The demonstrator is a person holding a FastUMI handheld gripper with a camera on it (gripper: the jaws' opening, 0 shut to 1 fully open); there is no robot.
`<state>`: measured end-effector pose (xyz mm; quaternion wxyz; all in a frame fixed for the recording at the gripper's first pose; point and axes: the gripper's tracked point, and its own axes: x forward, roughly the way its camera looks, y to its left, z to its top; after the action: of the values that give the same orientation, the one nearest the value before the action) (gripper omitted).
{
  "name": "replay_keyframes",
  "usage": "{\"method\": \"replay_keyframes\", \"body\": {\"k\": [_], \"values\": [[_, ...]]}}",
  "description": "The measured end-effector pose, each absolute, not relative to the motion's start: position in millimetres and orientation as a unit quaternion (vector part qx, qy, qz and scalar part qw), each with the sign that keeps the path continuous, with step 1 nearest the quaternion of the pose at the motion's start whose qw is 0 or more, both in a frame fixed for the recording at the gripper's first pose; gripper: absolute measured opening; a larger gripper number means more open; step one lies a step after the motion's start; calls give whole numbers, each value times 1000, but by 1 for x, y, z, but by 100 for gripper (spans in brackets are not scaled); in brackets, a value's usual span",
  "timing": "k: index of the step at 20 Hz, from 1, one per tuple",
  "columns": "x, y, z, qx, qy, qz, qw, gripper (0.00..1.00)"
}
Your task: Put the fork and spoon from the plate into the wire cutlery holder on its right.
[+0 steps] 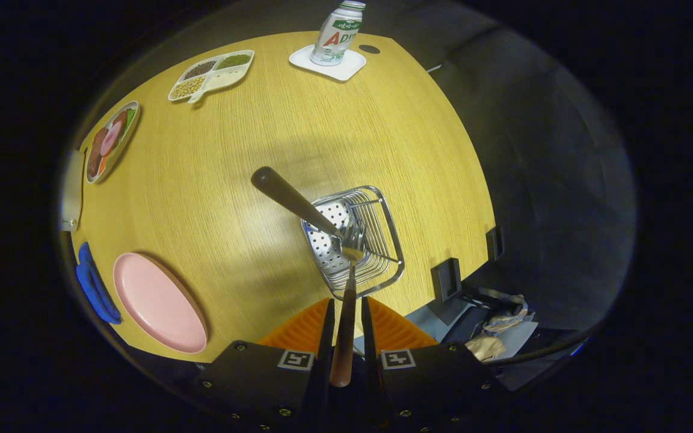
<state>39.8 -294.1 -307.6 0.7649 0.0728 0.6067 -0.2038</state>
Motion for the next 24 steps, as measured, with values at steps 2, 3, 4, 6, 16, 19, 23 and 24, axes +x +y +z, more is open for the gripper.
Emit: {"method": "replay_keyframes", "body": {"k": [2, 3, 4, 6, 16, 19, 23, 24], "values": [[40, -292, -304, 74, 602, -204, 769, 26], [39, -292, -301, 71, 601, -205, 769, 27], [38, -293, -298, 67, 597, -206, 772, 27], [42, -295, -288, 67, 577, -215, 785, 27], [77, -283, -170, 50, 327, -232, 915, 27], [81, -268, -110, 29, 218, -230, 948, 27], [76, -235, -43, 13, 96, -210, 973, 27], [74, -228, -28, 10, 71, -206, 976, 27]]}}
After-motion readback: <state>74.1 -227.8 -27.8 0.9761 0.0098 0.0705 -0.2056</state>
